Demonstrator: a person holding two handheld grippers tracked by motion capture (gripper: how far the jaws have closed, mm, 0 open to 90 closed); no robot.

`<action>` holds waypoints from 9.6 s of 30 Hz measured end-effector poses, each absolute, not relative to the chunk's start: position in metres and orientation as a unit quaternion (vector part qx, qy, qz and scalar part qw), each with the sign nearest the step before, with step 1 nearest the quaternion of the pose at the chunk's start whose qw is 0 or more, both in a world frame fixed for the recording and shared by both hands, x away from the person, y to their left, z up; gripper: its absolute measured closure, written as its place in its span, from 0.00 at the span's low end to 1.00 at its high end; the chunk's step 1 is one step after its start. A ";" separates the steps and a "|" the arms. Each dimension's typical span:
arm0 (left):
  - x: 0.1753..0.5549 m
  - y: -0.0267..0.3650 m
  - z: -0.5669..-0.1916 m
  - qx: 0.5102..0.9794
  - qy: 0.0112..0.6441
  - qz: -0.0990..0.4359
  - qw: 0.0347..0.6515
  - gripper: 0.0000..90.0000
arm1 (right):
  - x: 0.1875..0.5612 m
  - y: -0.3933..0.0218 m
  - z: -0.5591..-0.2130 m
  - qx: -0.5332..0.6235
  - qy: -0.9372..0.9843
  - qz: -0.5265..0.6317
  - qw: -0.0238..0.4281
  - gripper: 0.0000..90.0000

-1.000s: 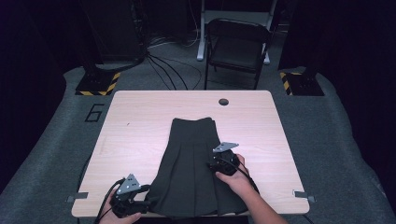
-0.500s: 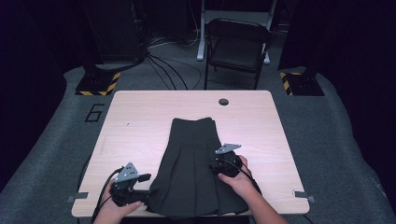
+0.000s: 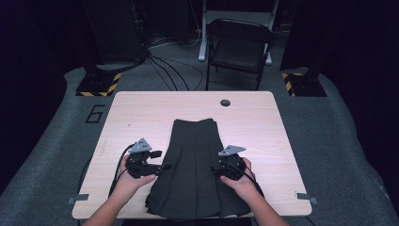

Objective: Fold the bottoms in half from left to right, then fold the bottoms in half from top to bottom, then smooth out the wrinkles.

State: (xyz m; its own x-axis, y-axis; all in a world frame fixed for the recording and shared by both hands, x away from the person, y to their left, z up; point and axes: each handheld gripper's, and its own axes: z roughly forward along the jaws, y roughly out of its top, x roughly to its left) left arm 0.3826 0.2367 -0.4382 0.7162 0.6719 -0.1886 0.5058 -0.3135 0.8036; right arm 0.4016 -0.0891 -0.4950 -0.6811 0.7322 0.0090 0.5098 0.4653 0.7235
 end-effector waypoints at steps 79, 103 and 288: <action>0.527 0.206 -0.452 0.774 0.446 0.137 0.427 0.46 | 0.407 -0.096 -0.510 0.390 0.837 0.356 0.142 0.49; 0.556 0.201 -0.497 0.777 0.483 0.162 0.370 0.42 | 0.404 -0.097 -0.513 0.381 0.836 0.365 0.151 0.49; 0.355 0.214 -0.465 0.834 0.246 0.057 0.491 0.96 | 0.394 -0.055 -0.514 0.361 0.851 0.367 0.107 0.52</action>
